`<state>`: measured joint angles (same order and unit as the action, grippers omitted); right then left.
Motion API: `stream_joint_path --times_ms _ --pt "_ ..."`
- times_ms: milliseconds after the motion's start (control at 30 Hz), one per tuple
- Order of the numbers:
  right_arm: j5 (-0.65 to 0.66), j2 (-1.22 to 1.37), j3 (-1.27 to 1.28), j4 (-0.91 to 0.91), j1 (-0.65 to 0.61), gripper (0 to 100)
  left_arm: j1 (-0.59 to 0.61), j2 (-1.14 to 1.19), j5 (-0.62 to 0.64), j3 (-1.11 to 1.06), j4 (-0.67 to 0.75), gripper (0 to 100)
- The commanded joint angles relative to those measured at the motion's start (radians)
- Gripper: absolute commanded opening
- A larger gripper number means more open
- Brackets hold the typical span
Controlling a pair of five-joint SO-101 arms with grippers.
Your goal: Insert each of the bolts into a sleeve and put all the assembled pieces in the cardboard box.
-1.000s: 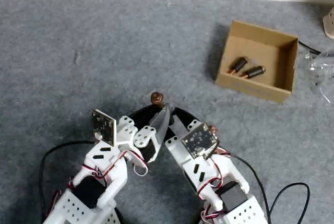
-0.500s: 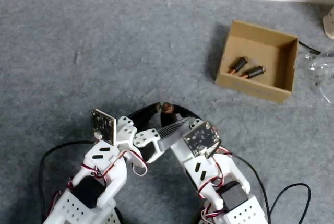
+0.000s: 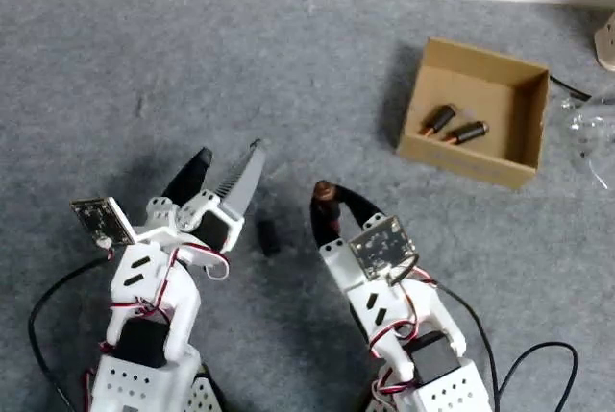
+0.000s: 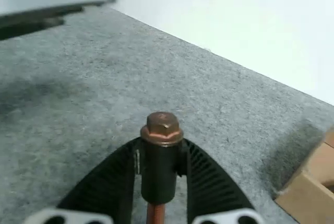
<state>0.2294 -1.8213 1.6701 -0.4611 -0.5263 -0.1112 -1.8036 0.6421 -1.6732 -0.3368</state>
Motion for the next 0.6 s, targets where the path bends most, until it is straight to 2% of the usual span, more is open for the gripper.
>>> stream_joint_path --times_ms 0,67,100,167,267,367,567 --pt "0.011 -0.015 0.127 0.044 0.062 0.4 0.015 -0.019 0.006 -0.007 0.032 18" --pt "0.009 -0.015 0.127 0.051 0.082 0.4 0.016 -0.019 -0.051 -0.002 0.044 3" --pt "0.009 -0.015 0.127 0.053 0.091 0.4 0.015 -0.019 -0.097 -0.005 0.061 0" --pt "0.009 -0.015 0.127 0.054 0.114 0.4 0.015 -0.019 -0.150 -0.022 0.089 4" --pt "0.002 -0.015 0.127 0.056 0.153 0.4 0.015 -0.019 -0.161 -0.022 0.091 0" --pt "-0.080 -0.015 0.127 0.056 0.191 0.4 0.015 -0.012 -0.160 -0.024 0.087 1" --pt "-0.137 -0.015 0.127 0.058 0.277 0.4 0.007 -0.018 -0.153 -0.018 -0.023 1"
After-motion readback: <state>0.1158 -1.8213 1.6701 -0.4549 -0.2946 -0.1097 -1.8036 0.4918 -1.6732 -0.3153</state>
